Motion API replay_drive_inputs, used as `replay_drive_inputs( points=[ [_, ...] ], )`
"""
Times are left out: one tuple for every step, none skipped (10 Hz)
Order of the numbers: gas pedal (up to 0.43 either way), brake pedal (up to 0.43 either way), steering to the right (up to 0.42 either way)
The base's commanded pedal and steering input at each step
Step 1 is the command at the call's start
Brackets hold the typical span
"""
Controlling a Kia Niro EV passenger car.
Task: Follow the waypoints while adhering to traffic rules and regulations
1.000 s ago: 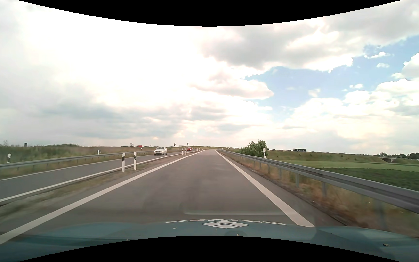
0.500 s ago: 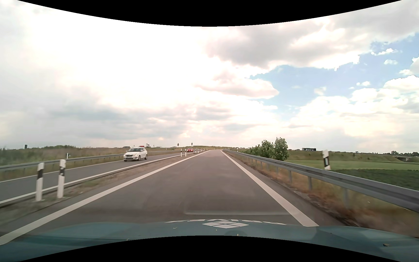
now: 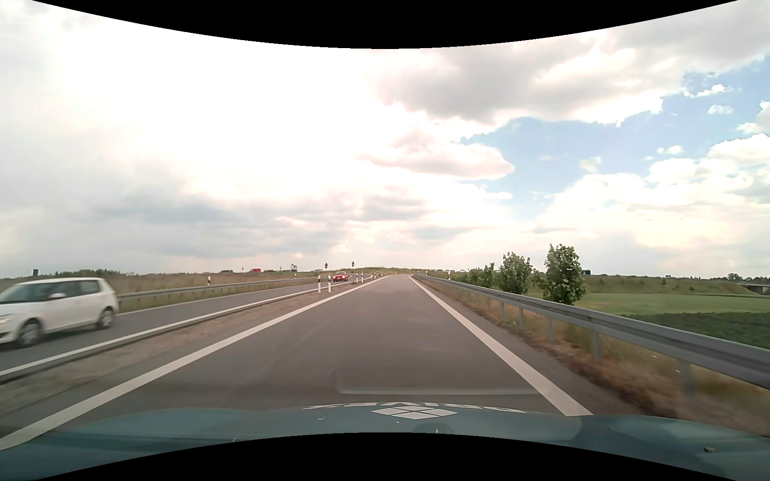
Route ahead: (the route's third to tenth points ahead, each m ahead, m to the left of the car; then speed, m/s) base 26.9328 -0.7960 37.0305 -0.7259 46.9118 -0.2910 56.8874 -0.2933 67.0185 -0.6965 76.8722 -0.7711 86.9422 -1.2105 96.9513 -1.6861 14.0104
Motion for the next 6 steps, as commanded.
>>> replay_drive_inputs(
  points=[
    [0.311,0.0,-0.006],
    [0.311,0.0,-0.006],
    [0.311,0.0,-0.006],
    [0.311,0.0,-0.006],
    [0.311,0.0,-0.006],
    [0.311,0.0,-0.005]
  ],
)
